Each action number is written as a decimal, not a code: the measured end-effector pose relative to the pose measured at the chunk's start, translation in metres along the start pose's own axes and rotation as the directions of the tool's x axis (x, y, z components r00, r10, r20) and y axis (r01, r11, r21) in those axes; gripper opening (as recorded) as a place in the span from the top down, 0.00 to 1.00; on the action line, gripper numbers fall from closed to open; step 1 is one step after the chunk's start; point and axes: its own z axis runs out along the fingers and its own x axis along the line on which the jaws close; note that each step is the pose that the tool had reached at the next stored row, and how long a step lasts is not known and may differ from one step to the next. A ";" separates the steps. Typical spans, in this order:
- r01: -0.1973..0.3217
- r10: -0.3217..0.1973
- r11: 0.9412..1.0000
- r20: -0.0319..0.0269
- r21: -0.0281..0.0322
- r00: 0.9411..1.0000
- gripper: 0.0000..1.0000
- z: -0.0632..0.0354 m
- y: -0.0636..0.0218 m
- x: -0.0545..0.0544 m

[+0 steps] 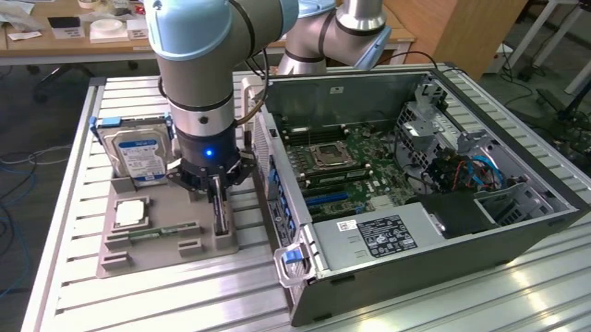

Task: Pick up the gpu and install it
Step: 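Pick up the gpu and move the gpu toward the slot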

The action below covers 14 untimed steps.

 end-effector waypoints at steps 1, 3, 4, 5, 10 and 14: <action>0.000 0.000 1.000 0.000 0.000 1.000 0.73 0.0000 0.0000 0.000; 0.000 0.000 1.000 0.000 0.000 1.000 0.73 -0.0009 0.0000 0.000; 0.000 0.000 1.000 0.000 0.000 1.000 0.73 -0.0021 0.0001 0.000; 0.000 0.000 1.000 0.000 0.000 1.000 0.73 -0.0035 0.0002 0.000; 0.000 0.000 1.000 0.000 0.000 1.000 0.73 -0.0122 0.0008 0.000; 0.000 0.000 1.000 0.000 0.000 1.000 0.73 -0.0190 0.0013 0.000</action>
